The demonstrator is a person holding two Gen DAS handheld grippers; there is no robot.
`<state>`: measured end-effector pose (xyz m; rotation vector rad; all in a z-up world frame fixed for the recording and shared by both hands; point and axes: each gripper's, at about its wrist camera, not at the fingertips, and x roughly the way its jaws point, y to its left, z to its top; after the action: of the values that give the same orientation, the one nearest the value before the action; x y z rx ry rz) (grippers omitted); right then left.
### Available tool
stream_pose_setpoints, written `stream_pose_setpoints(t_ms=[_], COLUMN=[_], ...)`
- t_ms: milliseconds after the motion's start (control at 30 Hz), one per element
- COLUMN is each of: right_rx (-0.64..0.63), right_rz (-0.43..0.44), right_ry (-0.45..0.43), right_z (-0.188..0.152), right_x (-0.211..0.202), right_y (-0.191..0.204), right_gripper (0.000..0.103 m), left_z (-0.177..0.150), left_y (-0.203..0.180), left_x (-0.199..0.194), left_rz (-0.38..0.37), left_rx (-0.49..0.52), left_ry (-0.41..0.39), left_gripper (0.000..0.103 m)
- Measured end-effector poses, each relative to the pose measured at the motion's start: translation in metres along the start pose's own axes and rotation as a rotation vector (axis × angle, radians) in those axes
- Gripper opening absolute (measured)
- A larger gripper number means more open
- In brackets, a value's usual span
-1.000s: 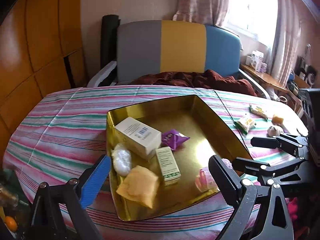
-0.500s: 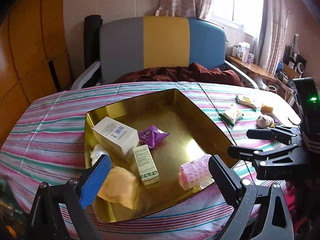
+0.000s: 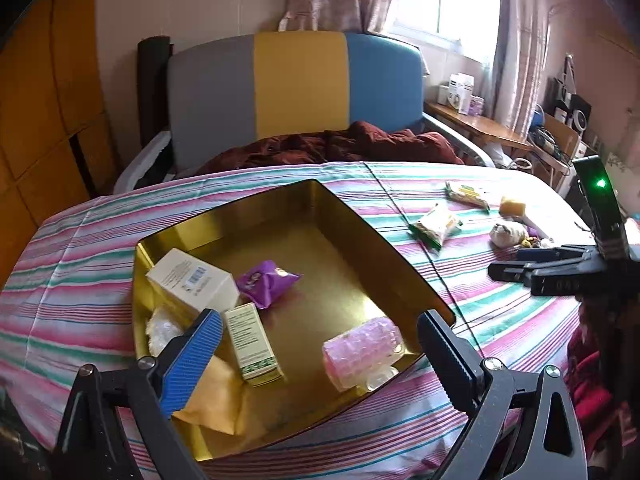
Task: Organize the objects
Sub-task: 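Move both tools back to the pile and grasp the white plastic bundle with right gripper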
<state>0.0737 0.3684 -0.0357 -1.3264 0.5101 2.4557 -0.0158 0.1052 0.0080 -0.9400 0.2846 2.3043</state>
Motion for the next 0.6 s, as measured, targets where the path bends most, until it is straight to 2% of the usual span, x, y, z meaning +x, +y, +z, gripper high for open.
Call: stream_pose_setpoints(t_ms=[167, 367, 467, 600], right_rx=[0.185, 0.426, 0.51, 0.563], right_rz=[-0.078, -0.22, -0.282, -0.32], right_ry=[0.002, -0.02, 0.022, 0.104], right_z=[0.004, 0.008, 0.007, 0.005], right_x=[-0.013, -0.029, -0.023, -0.002], right_y=[-0.071, -0.16, -0.2, -0.237], right_gripper=[0.079, 0.071, 0.067, 0.066], left_z=[0.005, 0.015, 0.022, 0.031], left_y=[-0.008, -0.02, -0.031, -0.046], left_x=[0.005, 0.01, 0.012, 0.017], left_rz=[-0.024, -0.05, -0.07, -0.095], left_rx=[0.019, 0.052, 0.078, 0.121], left_ry=[0.0, -0.004, -0.008, -0.003], left_gripper=[0.099, 0.099, 0.099, 0.099])
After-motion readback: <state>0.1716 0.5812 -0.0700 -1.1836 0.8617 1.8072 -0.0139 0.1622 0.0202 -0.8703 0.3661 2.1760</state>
